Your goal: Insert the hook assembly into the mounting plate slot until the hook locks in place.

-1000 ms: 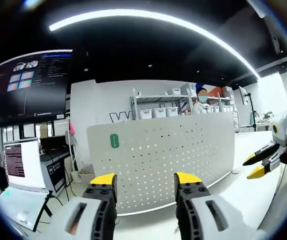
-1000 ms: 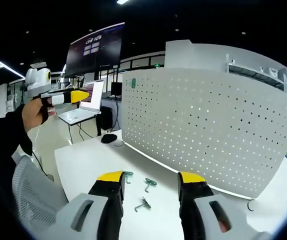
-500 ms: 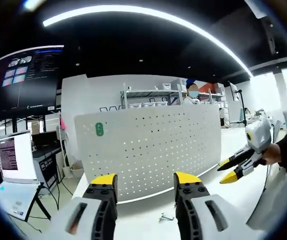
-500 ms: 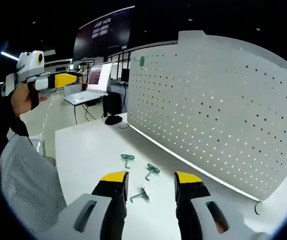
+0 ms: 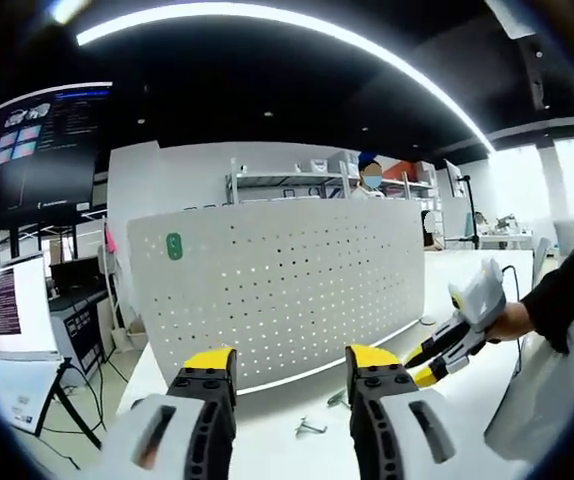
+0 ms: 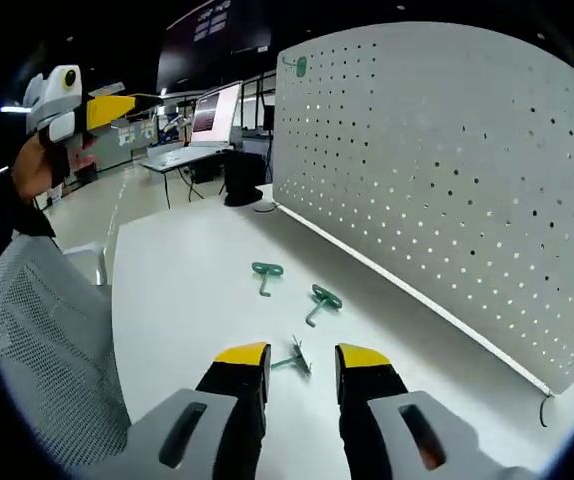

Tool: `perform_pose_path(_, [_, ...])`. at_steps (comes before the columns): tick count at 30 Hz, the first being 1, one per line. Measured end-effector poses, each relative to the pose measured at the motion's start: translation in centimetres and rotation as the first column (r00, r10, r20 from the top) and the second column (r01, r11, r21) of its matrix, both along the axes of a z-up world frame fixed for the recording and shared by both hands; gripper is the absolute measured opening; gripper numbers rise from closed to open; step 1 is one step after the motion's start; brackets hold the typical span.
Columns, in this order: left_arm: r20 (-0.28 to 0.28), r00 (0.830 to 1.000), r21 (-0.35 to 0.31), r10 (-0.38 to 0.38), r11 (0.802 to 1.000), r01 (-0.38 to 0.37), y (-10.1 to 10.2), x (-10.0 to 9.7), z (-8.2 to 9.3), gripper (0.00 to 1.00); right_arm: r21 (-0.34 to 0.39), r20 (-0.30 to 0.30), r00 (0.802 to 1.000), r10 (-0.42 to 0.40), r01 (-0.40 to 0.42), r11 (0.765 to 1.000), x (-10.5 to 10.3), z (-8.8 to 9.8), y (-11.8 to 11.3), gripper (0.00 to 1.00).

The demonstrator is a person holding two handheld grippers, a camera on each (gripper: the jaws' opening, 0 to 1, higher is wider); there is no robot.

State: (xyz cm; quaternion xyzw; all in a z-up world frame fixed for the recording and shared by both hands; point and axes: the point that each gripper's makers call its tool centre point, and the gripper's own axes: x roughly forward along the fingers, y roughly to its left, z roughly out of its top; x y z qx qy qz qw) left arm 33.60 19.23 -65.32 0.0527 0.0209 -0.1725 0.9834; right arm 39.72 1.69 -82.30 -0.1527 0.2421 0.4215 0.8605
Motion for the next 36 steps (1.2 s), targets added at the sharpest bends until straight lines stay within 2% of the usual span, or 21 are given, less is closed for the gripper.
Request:
perform_pose_path(5, [-0.005, 1.0, 0.004, -0.009, 1.0, 0.009, -0.2, 0.0, -0.1, 0.44, -0.028, -0.029, 1.0, 0.01, -0.011, 1.0, 0.4, -1.7, 0.3, 0.19])
perform_pose_path(8, [-0.01, 1.0, 0.003, -0.013, 1.0, 0.013, -0.3, 0.1, -0.2, 0.44, -0.02, -0.055, 0.998, 0.011, -0.012, 1.0, 0.4, -2.3, 0.4, 0.17])
perform_pose_path(19, [-0.035, 0.999, 0.0, -0.033, 0.999, 0.033, -0.7, 0.2, -1.2, 0.43, -0.07, -0.084, 0.996, 0.008, -0.014, 0.997, 1.0, -4.7, 0.0, 0.11])
perform_pose_path(27, [-0.044, 0.998, 0.002, -0.042, 0.999, 0.042, -0.8, 0.4, -1.4, 0.42, -0.091, -0.103, 0.995, 0.017, -0.027, 0.995, 1.3, -6.0, 0.2, 0.07])
perform_pose_path(36, [-0.055, 0.997, 0.001, -0.048, 0.999, 0.048, -1.1, 0.6, -1.6, 0.42, -0.089, -0.107, 0.994, 0.025, -0.035, 0.995, 1.3, -6.3, 0.4, 0.04])
